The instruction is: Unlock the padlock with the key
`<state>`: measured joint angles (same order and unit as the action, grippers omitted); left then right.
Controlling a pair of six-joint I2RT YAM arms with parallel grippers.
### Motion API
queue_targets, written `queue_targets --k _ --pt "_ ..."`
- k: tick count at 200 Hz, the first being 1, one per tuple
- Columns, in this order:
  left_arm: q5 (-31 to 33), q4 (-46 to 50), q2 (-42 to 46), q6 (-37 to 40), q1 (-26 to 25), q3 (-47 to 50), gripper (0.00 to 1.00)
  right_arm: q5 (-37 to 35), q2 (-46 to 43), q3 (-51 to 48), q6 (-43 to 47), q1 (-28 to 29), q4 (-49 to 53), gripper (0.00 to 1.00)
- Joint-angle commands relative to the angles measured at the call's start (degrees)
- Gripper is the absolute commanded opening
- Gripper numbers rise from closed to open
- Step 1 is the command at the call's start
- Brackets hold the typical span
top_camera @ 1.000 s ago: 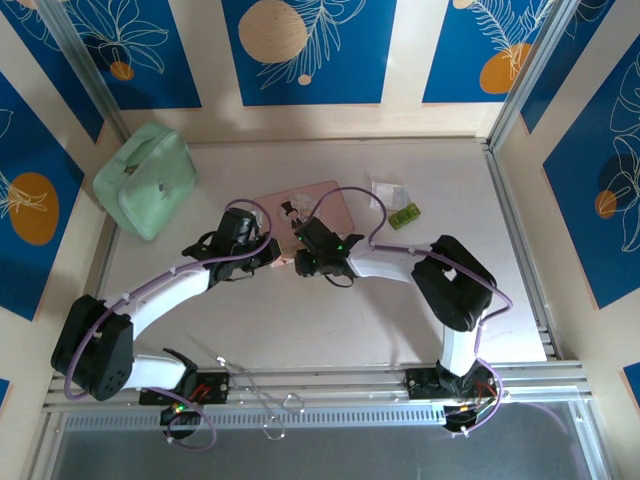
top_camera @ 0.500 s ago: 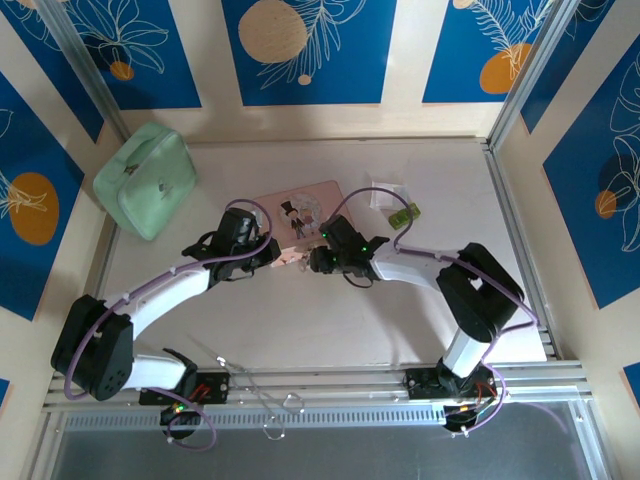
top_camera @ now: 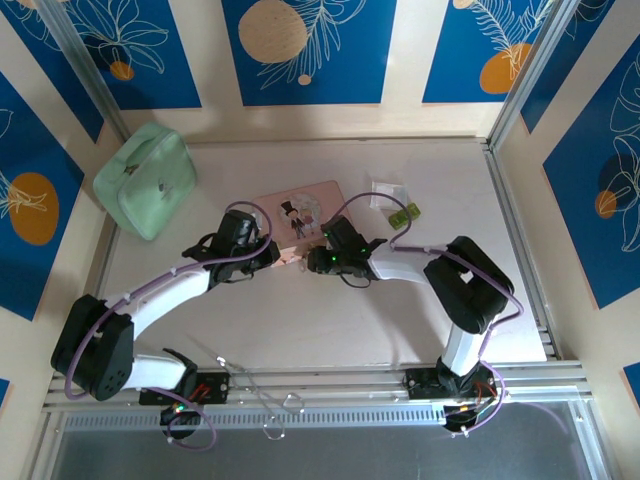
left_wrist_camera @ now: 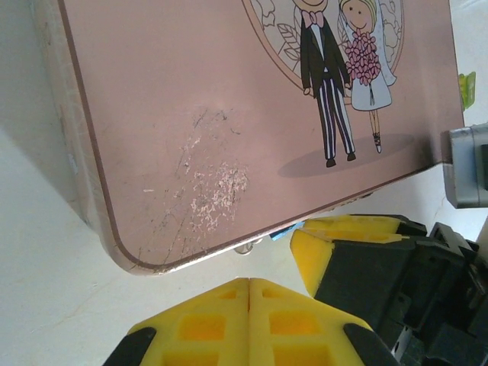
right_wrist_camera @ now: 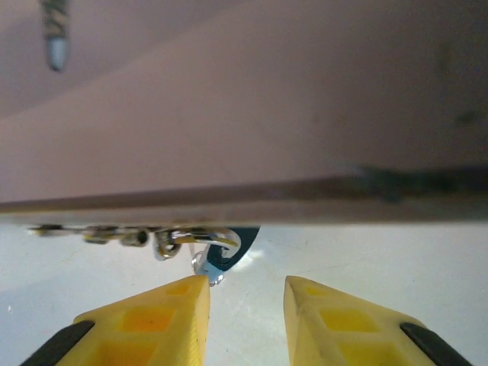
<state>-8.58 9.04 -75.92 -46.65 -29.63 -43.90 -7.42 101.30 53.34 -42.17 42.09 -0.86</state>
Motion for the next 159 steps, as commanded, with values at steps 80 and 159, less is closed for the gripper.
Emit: queue_targets --k 80,159 --pt "-1.3 -0.7 0.6 -0.5 0.6 1.0 0.05 -1.9 5.3 7.3 -1.3 1.9 2.4 0.17" --pt "-1.3 1.0 1.7 0.4 1.3 0.0 0.04 -3.4 -6.1 -1.2 4.3 2.3 3.5 0.54"
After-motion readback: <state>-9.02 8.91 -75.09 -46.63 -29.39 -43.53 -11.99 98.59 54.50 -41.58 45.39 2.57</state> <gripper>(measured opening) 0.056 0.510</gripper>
